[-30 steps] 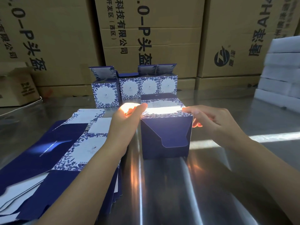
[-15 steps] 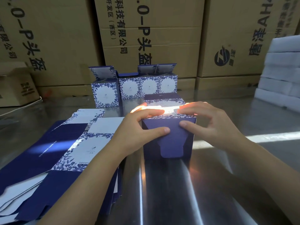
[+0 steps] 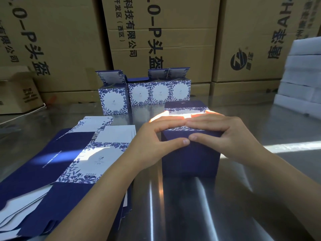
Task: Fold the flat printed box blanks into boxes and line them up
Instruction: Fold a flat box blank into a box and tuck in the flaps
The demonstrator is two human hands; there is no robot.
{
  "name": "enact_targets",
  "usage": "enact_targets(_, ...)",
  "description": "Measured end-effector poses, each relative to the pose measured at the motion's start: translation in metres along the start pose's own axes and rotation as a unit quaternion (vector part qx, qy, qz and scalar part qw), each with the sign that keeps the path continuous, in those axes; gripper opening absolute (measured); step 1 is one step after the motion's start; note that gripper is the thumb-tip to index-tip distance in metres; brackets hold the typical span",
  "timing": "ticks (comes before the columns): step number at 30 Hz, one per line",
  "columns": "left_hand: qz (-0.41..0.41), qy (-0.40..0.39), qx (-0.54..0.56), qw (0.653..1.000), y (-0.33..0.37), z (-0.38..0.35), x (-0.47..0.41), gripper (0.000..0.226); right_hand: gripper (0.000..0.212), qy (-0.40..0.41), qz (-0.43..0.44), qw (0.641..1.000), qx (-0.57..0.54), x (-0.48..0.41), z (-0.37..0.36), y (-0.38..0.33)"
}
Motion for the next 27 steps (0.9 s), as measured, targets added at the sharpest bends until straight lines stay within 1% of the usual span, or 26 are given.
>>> enact_targets(4, -0.011, 0.028, 0.033, 0.999, 0.002, 0.002, 0.0, 0.028, 0.031, 0.003, -0.01, 0.999, -0.03, 0.0, -0.001, 0.003)
enact_targets(7, -0.029, 0.038, 0.058, 0.997, 0.004, 0.002, 0.001, 0.03, 0.029, 0.012, -0.009, 0.999, -0.038, 0.001, -0.003, 0.002)
enact_targets(10, -0.031, 0.049, 0.078, 0.995, 0.003, 0.002, 0.0, 0.027, 0.029, 0.02, -0.006, 0.999, -0.036, 0.001, -0.003, 0.0)
enact_targets(13, -0.031, 0.06, 0.079, 0.995, 0.003, 0.003, 0.0, 0.026, 0.032, 0.015, -0.007, 1.0, -0.027, 0.001, -0.003, -0.001)
enact_targets(19, -0.038, 0.063, 0.073, 0.995, 0.005, 0.003, 0.0, 0.024, 0.029, 0.02, 0.014, 1.0, -0.014, 0.001, -0.003, -0.003)
enact_targets(23, -0.039, 0.058, 0.057, 0.996, 0.006, 0.004, 0.0, 0.023, 0.027, 0.005, -0.009, 0.999, -0.032, -0.001, 0.001, 0.006)
enact_targets(27, -0.02, 0.069, 0.047, 0.996, 0.003, 0.008, -0.001, 0.022, 0.032, 0.002, -0.047, 0.998, -0.045, -0.003, 0.011, 0.02)
Point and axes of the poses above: each hand's wrist, its own x-axis away from the middle knuckle, its own z-axis out of the back of the hand, y = z × x, the point moved 7 cm from there along -x, towards the middle knuckle, and after that the axes turned 1 degree about -x, right-handed, at the moved point
